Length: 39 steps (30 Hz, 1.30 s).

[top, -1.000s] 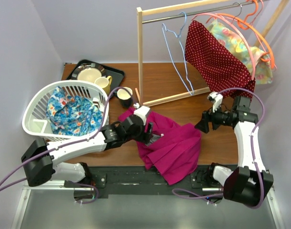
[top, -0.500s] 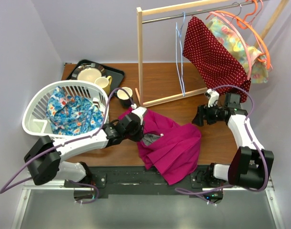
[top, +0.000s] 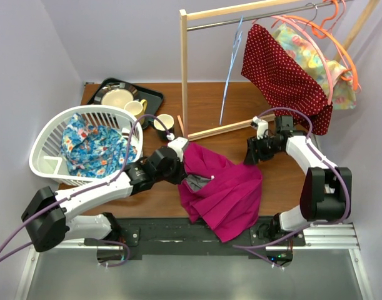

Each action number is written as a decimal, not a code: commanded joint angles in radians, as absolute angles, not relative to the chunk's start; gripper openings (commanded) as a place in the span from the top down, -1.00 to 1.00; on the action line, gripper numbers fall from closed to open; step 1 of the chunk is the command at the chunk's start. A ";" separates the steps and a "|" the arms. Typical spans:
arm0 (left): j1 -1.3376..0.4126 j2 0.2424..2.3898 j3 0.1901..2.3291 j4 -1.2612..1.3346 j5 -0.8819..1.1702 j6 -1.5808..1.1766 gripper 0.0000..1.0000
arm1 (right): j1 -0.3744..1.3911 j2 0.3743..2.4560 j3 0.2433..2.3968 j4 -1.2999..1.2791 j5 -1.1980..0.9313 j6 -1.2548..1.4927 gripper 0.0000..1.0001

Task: Place the skirt on the hanger
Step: Flatten the skirt

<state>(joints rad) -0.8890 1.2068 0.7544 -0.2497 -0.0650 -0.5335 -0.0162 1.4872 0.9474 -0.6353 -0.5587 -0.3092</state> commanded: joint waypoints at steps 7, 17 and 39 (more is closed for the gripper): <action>-0.862 1.158 0.758 -0.229 -0.048 -0.549 1.00 | -0.011 1.563 1.065 -0.801 -0.515 -0.357 -0.33; -0.854 1.158 0.747 -0.215 -0.037 -0.566 1.00 | -0.008 1.730 1.153 -0.954 -0.653 -0.454 0.36; -0.848 0.776 1.278 -0.569 -0.115 -0.571 1.00 | -0.008 0.874 1.536 -0.965 -0.604 -0.591 1.00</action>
